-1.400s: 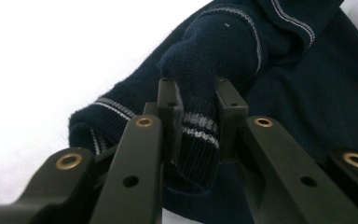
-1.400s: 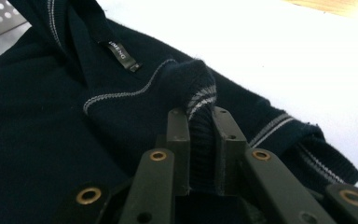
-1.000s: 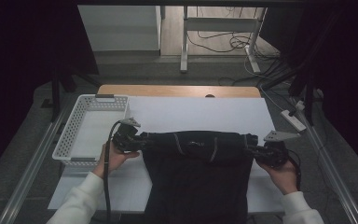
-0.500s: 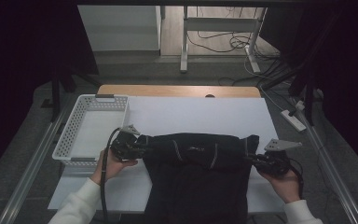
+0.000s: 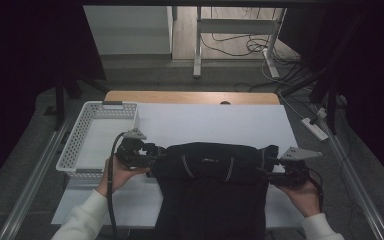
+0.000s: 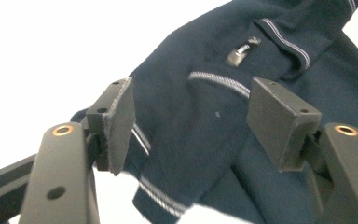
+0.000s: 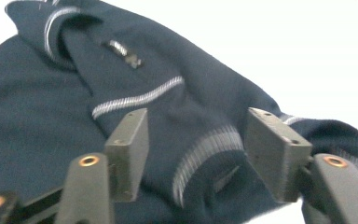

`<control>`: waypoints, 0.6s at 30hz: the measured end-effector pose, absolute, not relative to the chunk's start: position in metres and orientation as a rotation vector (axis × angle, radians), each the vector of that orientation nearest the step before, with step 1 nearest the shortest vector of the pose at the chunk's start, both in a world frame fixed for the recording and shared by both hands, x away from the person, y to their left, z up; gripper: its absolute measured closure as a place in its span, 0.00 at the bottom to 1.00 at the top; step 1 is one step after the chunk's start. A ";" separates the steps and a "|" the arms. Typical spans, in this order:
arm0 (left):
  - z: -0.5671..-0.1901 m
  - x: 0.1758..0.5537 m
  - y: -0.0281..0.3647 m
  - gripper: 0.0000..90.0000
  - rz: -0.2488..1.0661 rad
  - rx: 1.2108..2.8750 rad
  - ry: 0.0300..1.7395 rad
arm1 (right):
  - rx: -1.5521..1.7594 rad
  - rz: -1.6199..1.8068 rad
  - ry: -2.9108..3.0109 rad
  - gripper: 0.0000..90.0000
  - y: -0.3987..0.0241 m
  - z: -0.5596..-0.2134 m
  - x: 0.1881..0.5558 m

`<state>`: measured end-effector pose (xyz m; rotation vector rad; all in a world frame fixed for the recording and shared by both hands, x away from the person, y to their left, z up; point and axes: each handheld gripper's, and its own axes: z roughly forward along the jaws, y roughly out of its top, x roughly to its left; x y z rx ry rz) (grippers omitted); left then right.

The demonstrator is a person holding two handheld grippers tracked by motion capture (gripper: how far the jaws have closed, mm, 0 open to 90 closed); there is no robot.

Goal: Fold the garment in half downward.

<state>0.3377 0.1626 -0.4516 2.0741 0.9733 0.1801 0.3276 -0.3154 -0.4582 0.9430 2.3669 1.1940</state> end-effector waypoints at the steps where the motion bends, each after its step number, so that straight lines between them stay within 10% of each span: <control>1: -0.451 0.341 0.159 0.37 0.180 2.079 0.969 | 0.939 1.195 2.367 0.41 -0.312 -0.457 0.332; 18: -0.479 0.410 0.121 0.34 0.168 2.202 1.011 | 0.974 1.094 2.452 0.38 -0.281 -0.471 0.401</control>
